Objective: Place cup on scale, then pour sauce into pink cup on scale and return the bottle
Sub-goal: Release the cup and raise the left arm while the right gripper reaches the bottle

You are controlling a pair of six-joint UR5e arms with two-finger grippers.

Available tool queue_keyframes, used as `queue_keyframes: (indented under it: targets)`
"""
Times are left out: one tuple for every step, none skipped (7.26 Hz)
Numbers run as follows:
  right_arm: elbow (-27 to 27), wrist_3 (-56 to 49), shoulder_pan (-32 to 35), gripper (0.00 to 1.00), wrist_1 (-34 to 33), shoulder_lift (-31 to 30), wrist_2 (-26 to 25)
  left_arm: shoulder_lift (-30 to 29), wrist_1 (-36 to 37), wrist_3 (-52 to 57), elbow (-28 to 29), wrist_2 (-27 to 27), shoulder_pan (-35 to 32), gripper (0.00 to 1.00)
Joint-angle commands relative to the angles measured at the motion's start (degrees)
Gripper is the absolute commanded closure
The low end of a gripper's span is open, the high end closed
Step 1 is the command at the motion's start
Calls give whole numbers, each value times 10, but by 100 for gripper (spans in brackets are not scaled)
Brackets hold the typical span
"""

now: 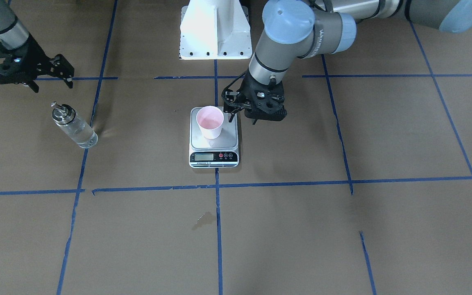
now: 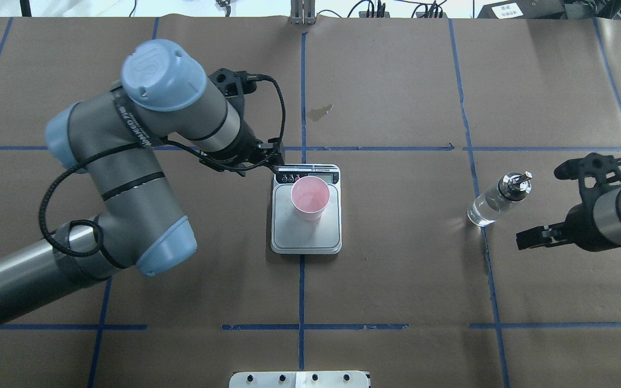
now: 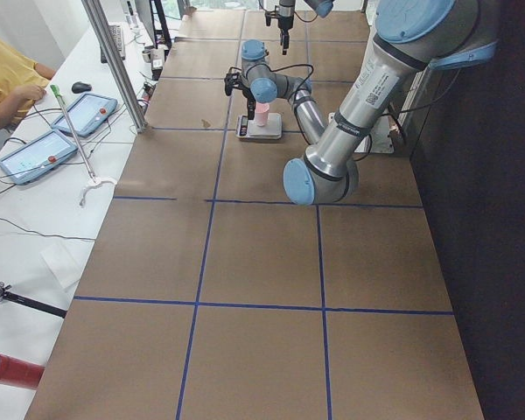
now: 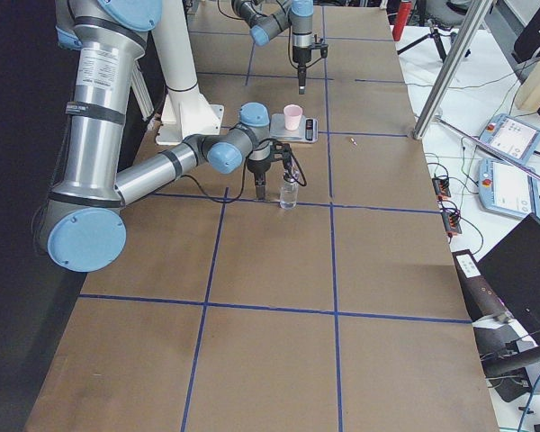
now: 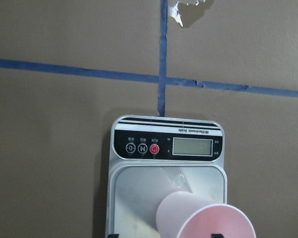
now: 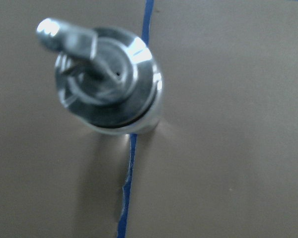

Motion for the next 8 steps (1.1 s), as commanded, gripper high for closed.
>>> queue_keyframes:
  targets:
    - [-3,151,-105,1,50,2,-144,49,0,97,-21,0,-48,31]
    - [-5,164,-118,0,50,2,-169,66,0,145,-24,-2,-74,30]
    - [-6,164,-124,0,52,7,-201,88,0,178,-34,-2,-93,30]
    - [-8,165,-125,0,52,20,-234,103,0,211,-38,-3,-111,29]
    - [-10,168,-142,0,52,21,-310,111,0,231,-38,-3,-118,29]
    - [-18,179,-158,0,58,21,-371,115,0,239,-38,-3,-120,28]
    - [-55,186,-180,0,110,14,-443,115,0,240,-37,-3,-123,28]
    - [-98,186,-189,0,185,13,-477,115,0,240,-37,-3,-125,28]
